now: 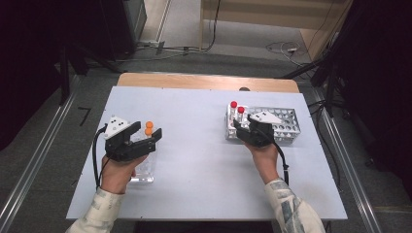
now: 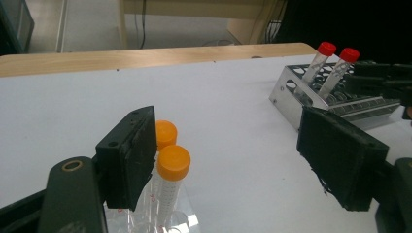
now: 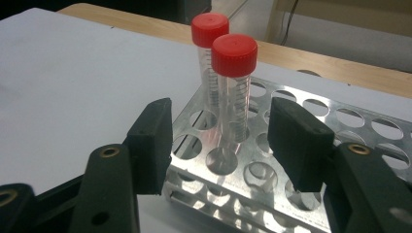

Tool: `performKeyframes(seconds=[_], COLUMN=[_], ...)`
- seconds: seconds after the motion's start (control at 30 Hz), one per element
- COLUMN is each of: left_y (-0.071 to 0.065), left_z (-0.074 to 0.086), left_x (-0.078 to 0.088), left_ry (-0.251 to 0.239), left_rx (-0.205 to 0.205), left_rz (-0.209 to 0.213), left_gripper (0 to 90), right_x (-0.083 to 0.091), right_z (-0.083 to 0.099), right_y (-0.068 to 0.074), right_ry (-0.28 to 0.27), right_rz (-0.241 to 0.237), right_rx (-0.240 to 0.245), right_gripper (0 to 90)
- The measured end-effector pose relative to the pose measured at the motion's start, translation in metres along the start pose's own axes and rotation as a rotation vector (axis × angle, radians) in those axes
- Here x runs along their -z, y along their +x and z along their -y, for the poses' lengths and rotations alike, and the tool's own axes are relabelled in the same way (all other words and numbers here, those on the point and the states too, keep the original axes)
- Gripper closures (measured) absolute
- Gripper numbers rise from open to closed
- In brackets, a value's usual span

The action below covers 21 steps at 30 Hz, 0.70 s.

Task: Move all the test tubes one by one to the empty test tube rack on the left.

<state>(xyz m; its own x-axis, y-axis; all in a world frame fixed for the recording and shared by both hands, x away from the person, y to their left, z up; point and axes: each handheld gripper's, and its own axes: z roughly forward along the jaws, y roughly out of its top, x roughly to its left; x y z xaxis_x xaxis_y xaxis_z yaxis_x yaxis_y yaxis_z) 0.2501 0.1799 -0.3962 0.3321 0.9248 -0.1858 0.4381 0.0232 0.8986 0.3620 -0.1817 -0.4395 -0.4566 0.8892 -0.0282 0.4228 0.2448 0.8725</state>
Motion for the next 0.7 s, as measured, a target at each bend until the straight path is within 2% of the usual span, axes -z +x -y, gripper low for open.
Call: performKeyframes(seconds=[0.27, 0.4, 0.7], left_y=[0.0, 0.0, 0.0], left_z=[0.0, 0.0, 0.0], left_x=[0.001, 0.0, 0.0], left_ry=[-0.004, -0.004, -0.005], left_rx=[0.002, 0.002, 0.002], left_rz=[0.006, 0.004, 0.001], left_gripper=[22.8, 22.8, 22.9], right_x=[-0.019, -0.02, -0.023], right_z=[0.002, 0.001, 0.002], right_y=[-0.005, -0.005, -0.004], right_ry=[0.008, -0.011, -0.009], right_rz=[0.028, 0.034, 0.042], right_rx=[0.001, 0.006, 0.028], right_gripper=[50.4, 56.3, 67.0])
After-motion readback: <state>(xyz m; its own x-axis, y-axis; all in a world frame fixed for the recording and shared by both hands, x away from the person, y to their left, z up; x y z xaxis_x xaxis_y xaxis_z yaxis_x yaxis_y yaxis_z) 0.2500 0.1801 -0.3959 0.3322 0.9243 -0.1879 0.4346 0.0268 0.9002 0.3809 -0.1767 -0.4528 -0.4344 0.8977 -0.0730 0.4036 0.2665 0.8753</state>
